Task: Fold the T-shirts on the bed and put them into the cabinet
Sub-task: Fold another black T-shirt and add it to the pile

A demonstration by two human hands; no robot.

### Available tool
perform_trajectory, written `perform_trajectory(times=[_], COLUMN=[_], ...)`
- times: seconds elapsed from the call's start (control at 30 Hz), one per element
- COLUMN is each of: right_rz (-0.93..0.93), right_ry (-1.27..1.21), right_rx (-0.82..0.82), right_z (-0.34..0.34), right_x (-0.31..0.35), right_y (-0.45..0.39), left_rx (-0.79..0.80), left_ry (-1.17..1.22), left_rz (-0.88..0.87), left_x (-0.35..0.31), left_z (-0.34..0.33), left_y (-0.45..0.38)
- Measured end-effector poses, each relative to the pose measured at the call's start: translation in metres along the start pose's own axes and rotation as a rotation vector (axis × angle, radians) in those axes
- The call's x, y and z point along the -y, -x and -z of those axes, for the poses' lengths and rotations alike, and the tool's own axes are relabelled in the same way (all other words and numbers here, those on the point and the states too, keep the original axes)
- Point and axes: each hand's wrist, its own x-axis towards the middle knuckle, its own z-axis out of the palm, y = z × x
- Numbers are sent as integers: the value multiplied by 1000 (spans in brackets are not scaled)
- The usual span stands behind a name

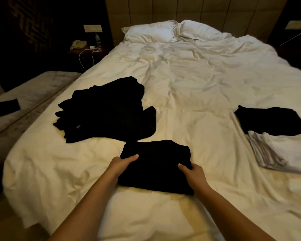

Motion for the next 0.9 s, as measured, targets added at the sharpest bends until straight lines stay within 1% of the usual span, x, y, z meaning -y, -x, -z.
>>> perform_trajectory(times=[0.03, 0.13, 0.33, 0.53, 0.8, 0.9], right_rz=[22, 64, 57, 81, 174, 177], right_ry=[12, 22, -122, -158, -67, -34], right_rx=[13, 49, 70, -15, -201, -300], right_z=[1, 11, 47, 113, 242, 287], right_x=[1, 8, 13, 15, 27, 31], right_y=[-2, -4, -10, -19, -33, -49], left_rx=[19, -4, 24, 147, 315, 368], left_ry=[18, 30, 110, 140, 72, 108], left_rz=[-13, -104, -209, -218, -150, -134], left_x=[-2, -10, -24, -50, -100, -118], left_z=[-2, -12, -44, -103, -225, -271], left_y=[2, 10, 29, 38, 27, 27])
